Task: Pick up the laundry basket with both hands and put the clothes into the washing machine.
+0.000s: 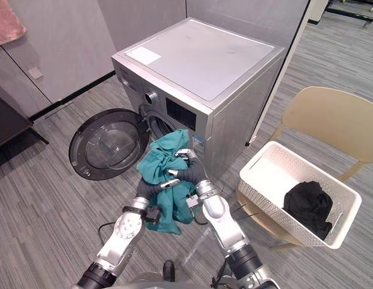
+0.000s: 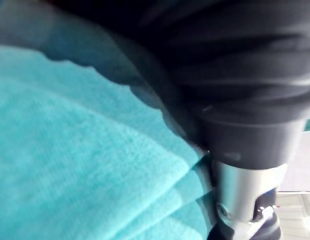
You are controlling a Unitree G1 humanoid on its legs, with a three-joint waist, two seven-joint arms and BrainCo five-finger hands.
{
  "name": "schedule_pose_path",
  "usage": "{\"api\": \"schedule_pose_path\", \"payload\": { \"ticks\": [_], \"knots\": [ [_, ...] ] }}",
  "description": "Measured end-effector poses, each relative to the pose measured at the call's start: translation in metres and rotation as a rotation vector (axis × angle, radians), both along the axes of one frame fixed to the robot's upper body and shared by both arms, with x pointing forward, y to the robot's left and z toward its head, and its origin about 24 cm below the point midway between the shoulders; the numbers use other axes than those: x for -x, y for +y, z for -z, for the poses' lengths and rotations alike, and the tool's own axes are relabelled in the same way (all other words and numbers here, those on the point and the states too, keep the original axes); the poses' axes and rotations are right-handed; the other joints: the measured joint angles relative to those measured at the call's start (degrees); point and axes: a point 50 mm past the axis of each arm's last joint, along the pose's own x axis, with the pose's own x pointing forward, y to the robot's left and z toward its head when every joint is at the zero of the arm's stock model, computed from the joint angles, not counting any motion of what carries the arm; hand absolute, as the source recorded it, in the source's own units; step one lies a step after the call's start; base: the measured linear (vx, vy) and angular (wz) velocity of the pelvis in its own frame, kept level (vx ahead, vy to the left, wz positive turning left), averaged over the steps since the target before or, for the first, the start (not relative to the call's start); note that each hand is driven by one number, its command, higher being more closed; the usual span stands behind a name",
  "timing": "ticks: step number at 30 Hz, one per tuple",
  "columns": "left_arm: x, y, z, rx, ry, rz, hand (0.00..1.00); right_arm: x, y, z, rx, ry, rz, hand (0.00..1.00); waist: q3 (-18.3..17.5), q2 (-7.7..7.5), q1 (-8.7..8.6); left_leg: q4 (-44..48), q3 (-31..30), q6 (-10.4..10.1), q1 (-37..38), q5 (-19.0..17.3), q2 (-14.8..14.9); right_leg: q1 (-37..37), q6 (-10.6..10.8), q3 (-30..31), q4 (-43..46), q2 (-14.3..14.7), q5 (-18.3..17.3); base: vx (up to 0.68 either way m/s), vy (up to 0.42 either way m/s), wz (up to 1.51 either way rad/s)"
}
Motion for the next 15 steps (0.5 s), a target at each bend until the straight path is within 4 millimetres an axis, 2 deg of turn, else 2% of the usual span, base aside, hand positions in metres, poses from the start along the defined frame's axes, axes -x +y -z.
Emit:
{"api": "schedule_pose_path", "payload": {
  "ticks": [3, 9, 10, 15],
  "knots": [
    [-0.0044, -0.0025, -0.0020, -0.028, -0.015, 0.015, 1.00, -0.0042, -0.0012, 0.0024, -0.037, 0.036, -0.005, 1.00, -0.87, -0.01, 0.11, -0.07, -0.48, -0.28, 0.00, 0.43, 0.65, 0.77, -0.80, -0.14, -1.65, 1.21, 0.74, -0.03, -0.026, 0.03],
    [-0.0065, -0.0018, 0.0017, -0.069, -0.009, 0.017, 1.00, -0.0002, 0.0008, 0.0069, -0.071, 0.082, -0.057, 1.00, -2.72, -0.28, 0.02, -1.01, -0.92, -1.33, 0.09, 1.07, 2.15, 1.46, -1.78, -0.04, -2.97, 3.07, 1.12, -0.04, -0.029, -0.01],
    [-0.0069, -0.0022, 0.0012, -0.072, -0.012, 0.019, 1.00, -0.0003, 0.0002, 0.0065, -0.077, 0.083, -0.057, 0.00, -2.75, -0.33, 0.03, -1.05, -0.92, -1.47, 0.09, 1.15, 2.44, 1.45, -1.83, 0.00, -2.97, 3.25, 1.12, -0.02, -0.031, -0.02],
    [-0.0081, -0.0002, 0.0005, -0.074, -0.017, -0.010, 1.00, 0.0011, -0.0003, 0.0053, -0.068, 0.077, -0.070, 0.00, -3.23, -0.94, 0.00, -1.04, -0.77, -1.88, 0.02, 1.38, 3.26, 1.22, -2.28, 0.34, -3.00, 4.19, 1.04, 0.00, -0.011, -0.04]
  ]
}}
